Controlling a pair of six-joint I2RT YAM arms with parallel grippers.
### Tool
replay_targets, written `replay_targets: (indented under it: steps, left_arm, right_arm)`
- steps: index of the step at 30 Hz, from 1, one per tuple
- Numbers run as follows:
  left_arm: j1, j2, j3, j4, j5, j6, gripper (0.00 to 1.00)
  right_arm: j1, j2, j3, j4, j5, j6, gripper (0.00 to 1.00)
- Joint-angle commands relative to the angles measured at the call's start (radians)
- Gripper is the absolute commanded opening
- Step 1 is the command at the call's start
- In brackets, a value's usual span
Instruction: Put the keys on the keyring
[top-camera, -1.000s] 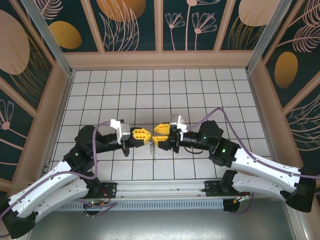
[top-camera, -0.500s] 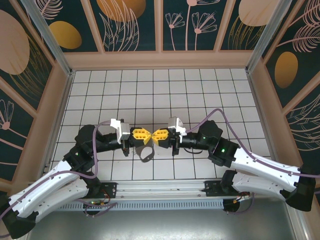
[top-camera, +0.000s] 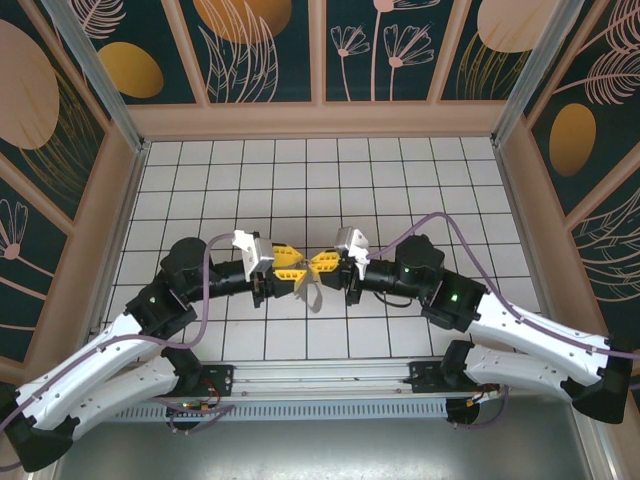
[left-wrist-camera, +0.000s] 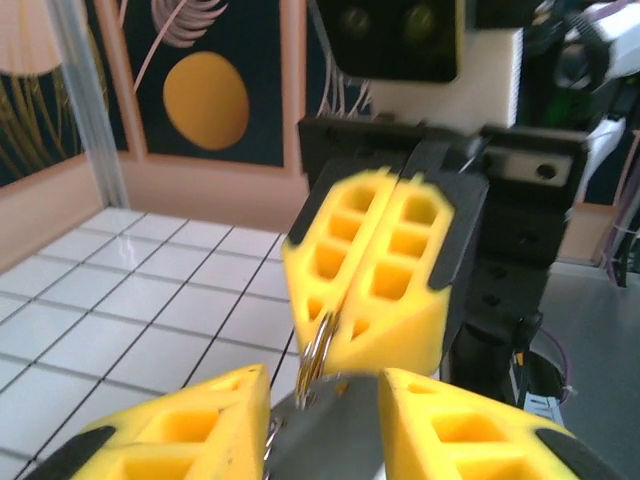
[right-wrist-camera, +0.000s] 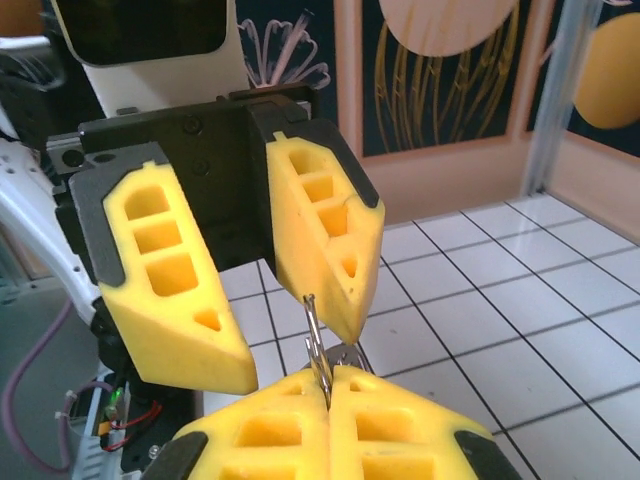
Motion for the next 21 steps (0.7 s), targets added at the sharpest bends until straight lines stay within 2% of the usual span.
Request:
replay_targets:
  steps: [1, 5, 10, 21]
  left_arm:
    - [-0.005, 0.011, 0.070, -0.191, -0.085, 0.095, 0.34]
    - [-0.004, 0.050, 0.143, -0.314, -0.121, 0.172, 0.33]
    - [-0.004, 0.113, 0.224, -0.398, -0.093, 0.241, 0.30]
    - [-0.005, 0.185, 0.280, -0.461, -0.049, 0.300, 0.28]
  right_arm:
    - [0.003, 0.005, 0.099, -0.118, 0.070, -0.047, 0.00]
    - [0.003, 0.033, 0.161, -0.249, 0.068, -0.070, 0.00]
    - [0.002, 0.086, 0.212, -0.375, 0.073, -0.092, 0.00]
    - [0.003, 0.111, 0.230, -0.417, 0.053, -0.108, 0.00]
